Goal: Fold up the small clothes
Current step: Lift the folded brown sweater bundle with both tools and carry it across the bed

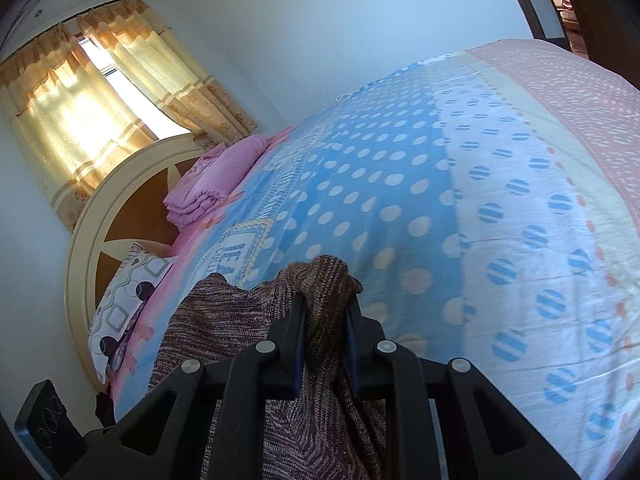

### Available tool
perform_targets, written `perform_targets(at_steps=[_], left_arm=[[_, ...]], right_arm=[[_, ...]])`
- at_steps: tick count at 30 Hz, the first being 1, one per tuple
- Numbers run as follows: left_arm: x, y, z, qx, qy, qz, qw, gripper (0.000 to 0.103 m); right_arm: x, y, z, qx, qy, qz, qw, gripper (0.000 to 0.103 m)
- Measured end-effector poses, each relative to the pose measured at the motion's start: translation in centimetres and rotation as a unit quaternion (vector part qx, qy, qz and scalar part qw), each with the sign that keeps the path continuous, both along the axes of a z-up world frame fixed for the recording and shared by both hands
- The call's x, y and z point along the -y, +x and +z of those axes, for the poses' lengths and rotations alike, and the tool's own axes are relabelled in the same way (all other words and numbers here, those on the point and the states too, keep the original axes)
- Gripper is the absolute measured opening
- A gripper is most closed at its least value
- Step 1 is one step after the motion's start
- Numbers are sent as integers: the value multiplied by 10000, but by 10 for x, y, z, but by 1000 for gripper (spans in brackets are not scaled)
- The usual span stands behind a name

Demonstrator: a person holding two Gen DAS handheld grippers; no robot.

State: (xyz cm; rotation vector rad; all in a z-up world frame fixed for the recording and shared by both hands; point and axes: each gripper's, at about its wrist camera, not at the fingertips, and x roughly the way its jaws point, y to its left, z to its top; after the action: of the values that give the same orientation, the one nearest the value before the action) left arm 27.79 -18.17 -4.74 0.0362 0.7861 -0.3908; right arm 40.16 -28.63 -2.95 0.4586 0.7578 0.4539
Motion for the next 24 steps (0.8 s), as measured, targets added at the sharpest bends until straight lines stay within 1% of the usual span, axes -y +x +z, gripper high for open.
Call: perform_targets(at_steps=[11, 18, 24], left_arm=[[7, -7, 1, 134, -86, 332, 9993, 25], [1, -11, -4, 204, -92, 577, 9981, 25], [-21, -23, -5, 224, -41, 803, 9965, 25]], right_arm=[[-57, -10, 4, 63, 50, 390, 9992, 17], [-102, -19, 6, 117, 99, 669, 9976, 17], [-141, -25, 7, 124, 77, 901, 9958, 17]])
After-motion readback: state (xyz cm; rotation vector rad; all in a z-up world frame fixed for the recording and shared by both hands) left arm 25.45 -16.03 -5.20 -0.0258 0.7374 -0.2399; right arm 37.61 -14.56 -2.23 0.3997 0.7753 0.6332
